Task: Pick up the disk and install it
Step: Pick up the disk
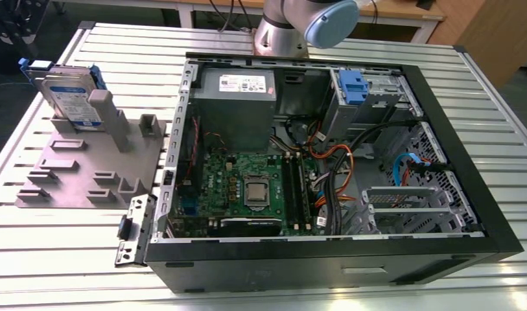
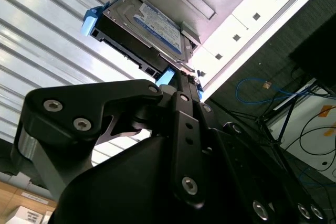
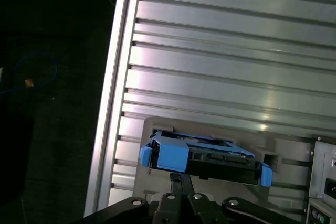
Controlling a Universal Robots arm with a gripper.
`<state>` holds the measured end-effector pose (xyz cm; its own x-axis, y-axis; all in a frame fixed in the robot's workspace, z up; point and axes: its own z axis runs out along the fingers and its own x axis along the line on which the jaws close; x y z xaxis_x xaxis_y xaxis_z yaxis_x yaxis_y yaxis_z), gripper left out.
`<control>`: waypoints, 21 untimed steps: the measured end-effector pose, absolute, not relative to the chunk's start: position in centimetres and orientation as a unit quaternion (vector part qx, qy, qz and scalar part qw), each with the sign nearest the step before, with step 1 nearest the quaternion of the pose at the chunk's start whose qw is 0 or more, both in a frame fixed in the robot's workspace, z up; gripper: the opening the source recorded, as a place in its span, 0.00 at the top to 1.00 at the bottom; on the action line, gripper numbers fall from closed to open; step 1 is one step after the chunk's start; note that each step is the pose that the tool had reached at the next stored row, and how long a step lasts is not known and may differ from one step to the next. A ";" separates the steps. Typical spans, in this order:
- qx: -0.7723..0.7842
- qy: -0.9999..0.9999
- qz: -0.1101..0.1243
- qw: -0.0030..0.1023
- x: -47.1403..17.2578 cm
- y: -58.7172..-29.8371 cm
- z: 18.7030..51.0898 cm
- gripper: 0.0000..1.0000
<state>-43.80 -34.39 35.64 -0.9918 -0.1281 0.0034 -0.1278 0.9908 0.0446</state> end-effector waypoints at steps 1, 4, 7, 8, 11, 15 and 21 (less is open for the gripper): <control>0.066 -0.998 -0.022 0.003 -43.8 -34.4 35.6 0.89; 0.072 -0.997 -0.022 0.003 -43.8 -34.4 35.6 0.89; 0.078 -0.997 -0.022 0.003 -43.8 -34.4 35.6 0.89; 0.080 -0.997 -0.022 0.003 -43.8 -34.4 35.6 0.89; 0.085 -0.996 -0.022 0.004 -43.8 -34.4 35.6 0.89; 0.087 -0.996 -0.022 0.004 -43.8 -34.4 35.6 0.89; 0.088 -0.996 -0.022 0.004 -43.8 -34.4 35.6 0.89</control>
